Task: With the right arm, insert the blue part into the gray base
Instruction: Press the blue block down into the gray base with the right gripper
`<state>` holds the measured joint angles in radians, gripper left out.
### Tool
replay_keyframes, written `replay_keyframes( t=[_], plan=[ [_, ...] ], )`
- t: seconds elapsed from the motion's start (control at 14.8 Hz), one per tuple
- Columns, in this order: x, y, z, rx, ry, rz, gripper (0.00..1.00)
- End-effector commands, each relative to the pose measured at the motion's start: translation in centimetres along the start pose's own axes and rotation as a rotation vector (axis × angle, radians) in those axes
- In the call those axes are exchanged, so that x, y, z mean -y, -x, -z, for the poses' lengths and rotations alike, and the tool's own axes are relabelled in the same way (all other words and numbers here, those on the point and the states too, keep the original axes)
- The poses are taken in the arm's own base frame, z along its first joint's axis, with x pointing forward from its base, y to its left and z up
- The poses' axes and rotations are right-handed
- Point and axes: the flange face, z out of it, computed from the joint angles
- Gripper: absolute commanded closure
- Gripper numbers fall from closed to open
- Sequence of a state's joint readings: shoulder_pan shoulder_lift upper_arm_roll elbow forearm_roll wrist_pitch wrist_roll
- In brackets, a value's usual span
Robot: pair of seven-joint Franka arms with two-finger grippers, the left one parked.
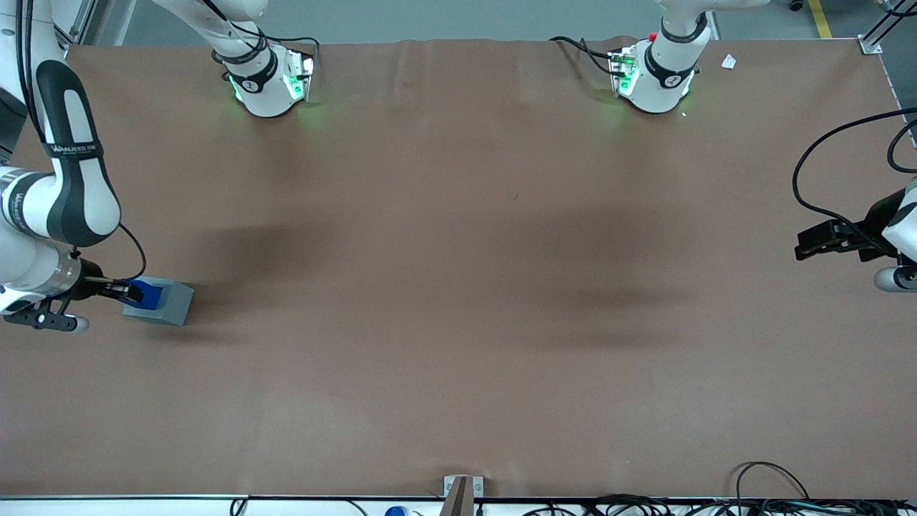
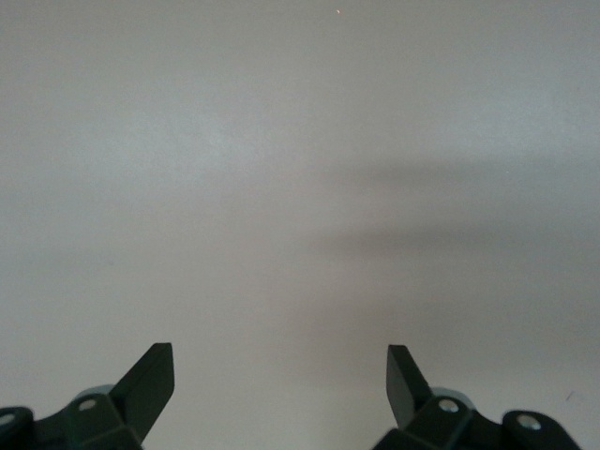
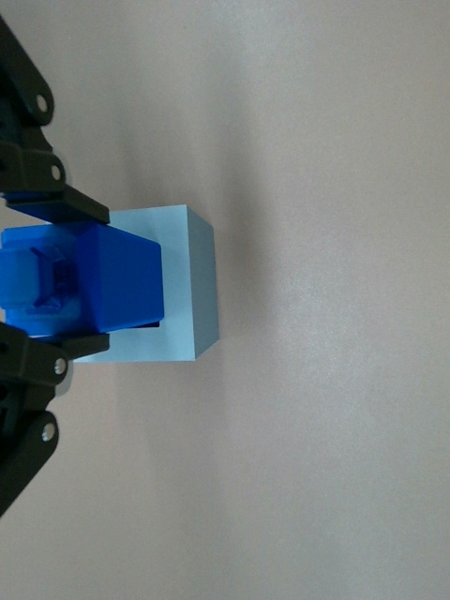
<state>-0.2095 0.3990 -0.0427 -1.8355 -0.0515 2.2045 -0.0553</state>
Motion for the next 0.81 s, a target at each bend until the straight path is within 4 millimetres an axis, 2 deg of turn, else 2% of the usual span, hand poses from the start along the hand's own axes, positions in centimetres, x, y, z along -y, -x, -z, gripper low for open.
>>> replay_keyframes(
  t=[0.0,0.75],
  plan=[
    [-0.14,-0.16,-0.54,0.016,-0.024,0.007,0.92],
    [-0.59,0.24,-0.81,0.051,-0.029,0.019,0.92]
  ],
)
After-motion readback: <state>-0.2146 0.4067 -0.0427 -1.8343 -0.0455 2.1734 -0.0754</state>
